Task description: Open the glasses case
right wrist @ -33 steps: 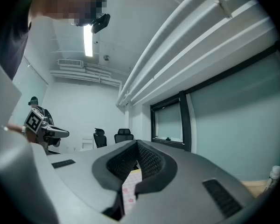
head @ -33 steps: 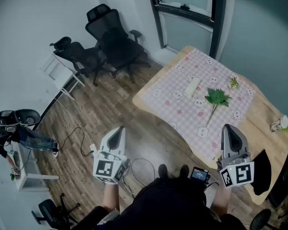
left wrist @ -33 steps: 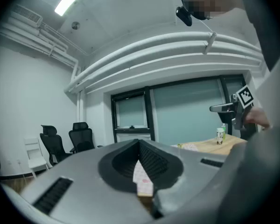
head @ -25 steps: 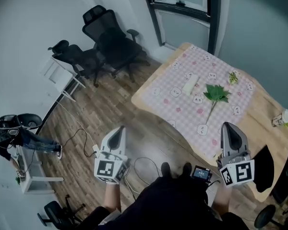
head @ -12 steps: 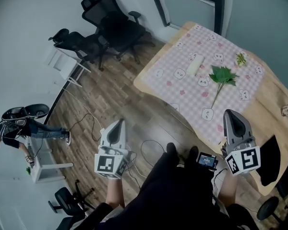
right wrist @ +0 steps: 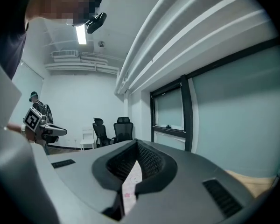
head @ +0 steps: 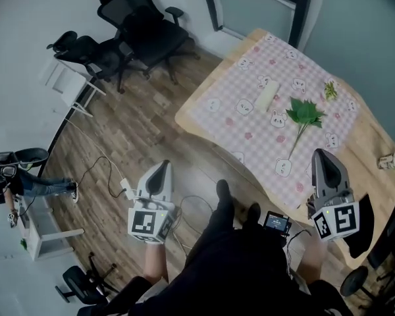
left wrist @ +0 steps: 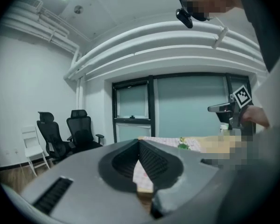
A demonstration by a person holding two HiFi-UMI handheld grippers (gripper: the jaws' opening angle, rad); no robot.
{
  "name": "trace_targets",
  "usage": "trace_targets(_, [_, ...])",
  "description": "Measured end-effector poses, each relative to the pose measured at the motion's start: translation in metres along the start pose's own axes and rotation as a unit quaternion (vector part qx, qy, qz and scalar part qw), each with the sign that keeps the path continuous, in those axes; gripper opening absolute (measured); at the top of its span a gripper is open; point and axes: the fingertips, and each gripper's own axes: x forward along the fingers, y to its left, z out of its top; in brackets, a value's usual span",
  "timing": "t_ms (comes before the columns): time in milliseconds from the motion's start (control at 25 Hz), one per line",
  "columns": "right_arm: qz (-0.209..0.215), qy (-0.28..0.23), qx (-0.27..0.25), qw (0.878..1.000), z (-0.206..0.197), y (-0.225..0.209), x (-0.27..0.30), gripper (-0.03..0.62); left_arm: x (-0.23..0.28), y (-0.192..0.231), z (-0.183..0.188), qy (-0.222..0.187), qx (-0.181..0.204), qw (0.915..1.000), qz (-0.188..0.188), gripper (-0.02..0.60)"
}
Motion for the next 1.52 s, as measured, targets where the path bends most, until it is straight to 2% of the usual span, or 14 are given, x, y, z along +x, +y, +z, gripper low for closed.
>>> trace_targets(80, [-0.016, 0.006, -0.008, 1.0, 0.011, 0.0, 0.015, 0.015, 0.018, 0.018, -0.001, -0.002, -0.01, 0.9998, -0.016, -0.002])
trace_targets(280, [-0.055, 0.012, -0.027, 0.998, 0.032, -0.004, 0.063, 0.015, 0.072, 0.067, 0.015, -0.015, 0.002, 0.9987, -0.049, -0.002])
trace_targets(400, [-0.061, 0.012, -0.035, 0.997, 0.037, 0.003, 0.079, 0.015, 0.091, 0.079, 0.022, -0.028, 0.003, 0.9977, -0.062, -0.002])
trace_targets(720, [-0.041, -0.001, -0.032, 0.999, 0.04, -0.003, 0.098, 0.015, 0.114, 0.051, 0.04, -0.045, 0.004, 0.9957, -0.081, -0.002])
trace_targets(880, [-0.027, 0.005, -0.023, 0.999, 0.025, -0.014, 0.109, 0.015, 0.119, 0.027, 0.039, -0.035, -0.008, 0.9956, -0.086, -0.002])
trace_targets(1000, [-0.026, 0.008, -0.024, 0.999, 0.012, -0.023, 0.124, 0.015, 0.128, 0.013, 0.038, -0.021, 0.003, 0.9951, -0.096, -0.002])
trace_targets(1120, [-0.035, 0.036, -0.045, 0.998, -0.024, -0.032, 0.142, 0.015, 0.133, 0.002, 0.035, -0.011, 0.013, 0.9945, -0.103, -0.002])
trace_targets(1200, [-0.043, 0.078, -0.089, 0.992, -0.061, -0.038, 0.164, 0.015, 0.136, -0.002, 0.03, -0.004, 0.011, 0.9947, -0.102, -0.002])
trace_targets(1280, [-0.048, 0.118, -0.143, 0.981, -0.101, -0.041, 0.193, 0.017, 0.136, -0.005, 0.025, 0.004, 0.008, 0.995, -0.1, -0.002])
trace_targets(1360, [-0.053, 0.149, -0.205, 0.966, -0.143, -0.045, 0.225, 0.017, 0.136, -0.007, 0.018, 0.013, 0.007, 0.9951, -0.098, -0.002])
trace_targets(1440, [-0.038, 0.189, -0.258, 0.947, -0.192, -0.041, 0.262, 0.018, 0.135, -0.008, 0.011, 0.022, 0.004, 0.9952, -0.095, -0.002])
trace_targets(1480, [-0.022, 0.21, -0.28, 0.937, -0.217, -0.035, 0.28, 0.063, 0.134, -0.008, 0.008, 0.027, 0.003, 0.9952, -0.094, -0.002])
trace_targets(1520, [-0.005, 0.23, -0.302, 0.925, -0.241, -0.029, 0.297, 0.185, 0.133, -0.007, 0.005, 0.03, 0.002, 0.9952, -0.093, -0.002])
